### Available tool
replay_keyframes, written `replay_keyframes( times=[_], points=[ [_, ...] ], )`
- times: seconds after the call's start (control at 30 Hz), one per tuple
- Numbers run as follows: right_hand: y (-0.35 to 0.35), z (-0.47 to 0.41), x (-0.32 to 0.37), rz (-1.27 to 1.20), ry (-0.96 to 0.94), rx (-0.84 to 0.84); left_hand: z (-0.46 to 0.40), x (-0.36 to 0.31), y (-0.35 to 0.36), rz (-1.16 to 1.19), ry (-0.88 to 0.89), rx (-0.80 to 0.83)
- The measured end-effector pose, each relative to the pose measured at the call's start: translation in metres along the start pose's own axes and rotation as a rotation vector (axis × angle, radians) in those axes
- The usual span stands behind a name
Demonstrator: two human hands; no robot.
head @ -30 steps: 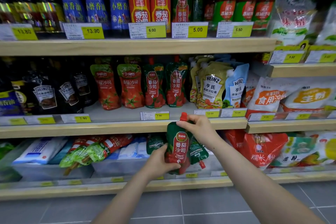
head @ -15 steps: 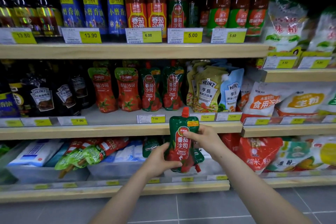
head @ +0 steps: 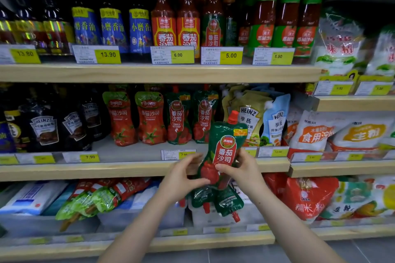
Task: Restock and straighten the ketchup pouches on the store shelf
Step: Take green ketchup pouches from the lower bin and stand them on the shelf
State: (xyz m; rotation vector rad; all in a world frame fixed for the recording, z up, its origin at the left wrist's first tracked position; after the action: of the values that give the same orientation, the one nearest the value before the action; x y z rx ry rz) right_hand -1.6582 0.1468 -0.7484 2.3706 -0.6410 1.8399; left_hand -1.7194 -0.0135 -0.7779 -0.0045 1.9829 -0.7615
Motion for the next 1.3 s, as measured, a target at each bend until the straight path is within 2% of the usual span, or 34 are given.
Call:
replay_keyframes(
  times=[0.1, 0.13, 0.23, 0.33, 0.47, 0.67, 0.9, 1.3],
  points=[
    [-0.003, -0.024, 0.029, 0.054, -0.107, -0.033, -0.012, -0.005, -0.068, -0.380, 0.166, -0.300],
    [-0.001, -0.032, 0.040, 0.074, -0.140, -0.030, -0.016, -0.004, -0.081, -0.525, 0.206, -0.350],
    [0.010, -0.054, 0.061, 0.107, -0.214, -0.004, -0.028, 0.015, -0.089, -0.801, 0.161, -0.293],
    [0.026, -0.071, 0.058, 0.172, -0.246, 0.011, -0.027, 0.028, -0.077, -0.989, 0.197, -0.268],
    [0.034, -0.092, 0.031, 0.209, -0.167, -0.003, -0.026, 0.029, -0.076, -1.035, 0.235, -0.342],
    [0.039, -0.112, -0.003, 0.187, 0.034, 0.018, -0.026, 0.032, -0.076, -1.034, 0.268, -0.344],
    [0.037, -0.091, 0.004, 0.523, -0.019, -0.237, -0.024, 0.029, -0.075, -1.042, 0.257, -0.349],
    [0.037, -0.109, 0.007, 0.558, -0.011, -0.279, -0.024, 0.032, -0.076, -1.033, 0.247, -0.366]
  ],
)
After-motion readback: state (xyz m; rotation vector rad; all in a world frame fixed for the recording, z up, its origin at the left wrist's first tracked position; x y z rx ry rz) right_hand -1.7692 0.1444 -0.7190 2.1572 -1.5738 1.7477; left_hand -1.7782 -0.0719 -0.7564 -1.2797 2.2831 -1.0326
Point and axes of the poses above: each hand's wrist, its own z-axis away from the middle knuckle, its own y-axis out of the palm, x = y × z, the point moved 9 cm from there along -z, towards the middle knuckle
